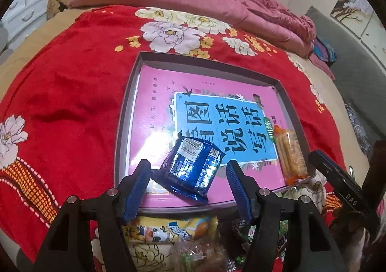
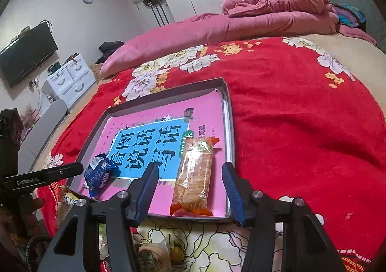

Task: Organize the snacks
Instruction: 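Lower the blue bag onto the book and open the left tool while the right tool releases the bread packet, then withdraw both tools from the tray back toward the snack pile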

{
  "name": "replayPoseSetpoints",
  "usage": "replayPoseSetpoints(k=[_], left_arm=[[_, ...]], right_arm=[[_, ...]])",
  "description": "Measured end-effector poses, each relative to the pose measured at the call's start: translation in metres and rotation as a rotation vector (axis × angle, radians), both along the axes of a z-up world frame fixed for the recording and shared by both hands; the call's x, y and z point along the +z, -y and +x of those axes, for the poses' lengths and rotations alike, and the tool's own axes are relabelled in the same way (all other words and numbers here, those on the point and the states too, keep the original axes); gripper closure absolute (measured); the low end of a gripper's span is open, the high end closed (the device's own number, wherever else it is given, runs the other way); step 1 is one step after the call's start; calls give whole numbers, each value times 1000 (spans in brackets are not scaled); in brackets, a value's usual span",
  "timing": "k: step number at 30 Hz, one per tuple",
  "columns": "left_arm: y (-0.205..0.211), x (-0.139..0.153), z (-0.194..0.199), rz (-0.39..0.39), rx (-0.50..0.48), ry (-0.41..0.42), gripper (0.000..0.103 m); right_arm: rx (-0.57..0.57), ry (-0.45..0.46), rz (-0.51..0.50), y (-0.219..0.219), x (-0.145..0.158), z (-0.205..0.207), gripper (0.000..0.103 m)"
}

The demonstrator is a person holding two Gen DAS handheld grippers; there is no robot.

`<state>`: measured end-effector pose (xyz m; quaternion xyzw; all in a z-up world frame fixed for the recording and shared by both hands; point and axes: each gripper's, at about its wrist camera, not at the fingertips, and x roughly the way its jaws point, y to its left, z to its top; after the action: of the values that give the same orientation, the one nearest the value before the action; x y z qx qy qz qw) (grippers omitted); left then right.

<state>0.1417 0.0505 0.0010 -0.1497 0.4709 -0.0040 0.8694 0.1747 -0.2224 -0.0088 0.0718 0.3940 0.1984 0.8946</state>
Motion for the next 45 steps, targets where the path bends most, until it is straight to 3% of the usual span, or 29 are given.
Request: replayPoseSetpoints(k=[7, 14, 23, 45], left_arm=[[-4, 10, -15, -5, 5, 30, 36], [-4, 16, -32, 5, -6, 46, 36], [-3, 22, -45, 19, -18, 63, 36], [-9, 21, -70, 50, -34, 67, 36]], right_arm=[[-15, 34, -11, 4, 6, -5, 44], [-15, 136, 0, 6, 25, -21, 37], [11, 178, -12, 1, 35, -37, 33], [19, 169, -44, -12, 36, -71, 31]])
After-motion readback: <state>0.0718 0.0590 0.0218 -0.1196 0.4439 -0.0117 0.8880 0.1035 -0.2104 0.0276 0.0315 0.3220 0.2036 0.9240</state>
